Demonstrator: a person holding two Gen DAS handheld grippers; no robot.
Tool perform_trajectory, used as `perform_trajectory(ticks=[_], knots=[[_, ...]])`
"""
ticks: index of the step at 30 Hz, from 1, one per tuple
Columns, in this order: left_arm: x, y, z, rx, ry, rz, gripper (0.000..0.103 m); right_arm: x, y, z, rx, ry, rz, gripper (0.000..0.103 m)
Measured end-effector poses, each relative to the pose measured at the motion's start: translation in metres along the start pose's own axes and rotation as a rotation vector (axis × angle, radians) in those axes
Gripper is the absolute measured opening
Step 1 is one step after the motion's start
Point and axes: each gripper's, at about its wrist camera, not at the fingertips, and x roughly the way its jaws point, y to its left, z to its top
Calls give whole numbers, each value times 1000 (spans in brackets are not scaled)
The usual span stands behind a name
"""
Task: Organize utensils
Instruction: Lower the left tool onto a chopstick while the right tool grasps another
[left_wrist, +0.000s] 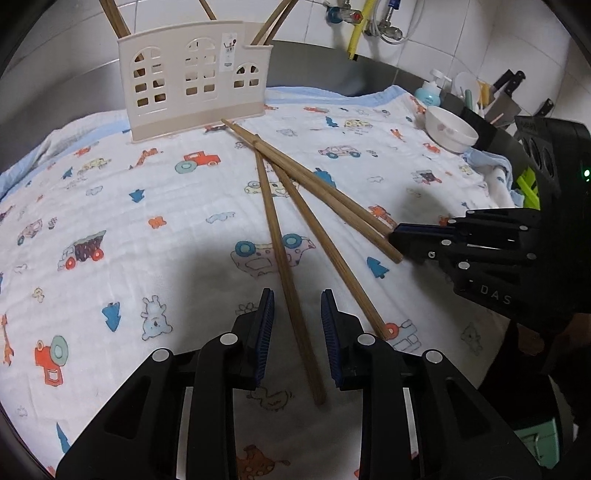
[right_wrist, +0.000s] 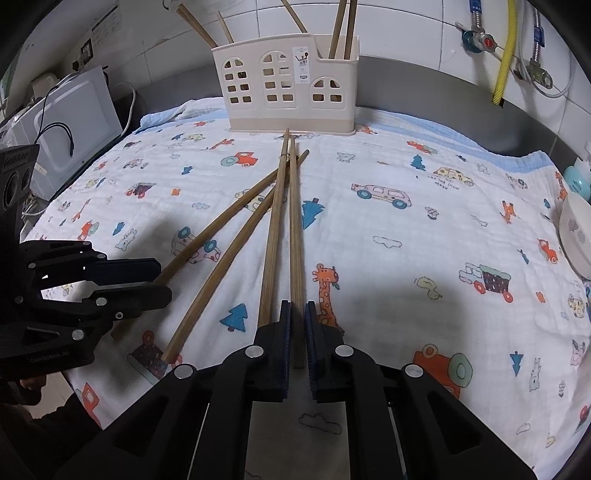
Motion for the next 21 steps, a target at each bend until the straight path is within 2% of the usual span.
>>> perform_trajectory(ticks=[4,5,7,9,16,21], knots=[[2,-7,1,22,-2,46,25,1,-1,-2,1,-5,-4,7],[2,-8,2,21,-2,54,22,1,-1,-2,2,-5,-3,7],[1,-4,3,19,-2,74,8,0,-2,-2,6,-6,-3,7],[-1,6,5,-20,4,44,8,-1,-3,-2,8,-9,-3,7],[-9,20,6,-36,-12,52,6,-14,-6,1,30,-40,4,7],[-4,25,3,-59,4,19,6,-35,-6,9,27,-92,3,7]])
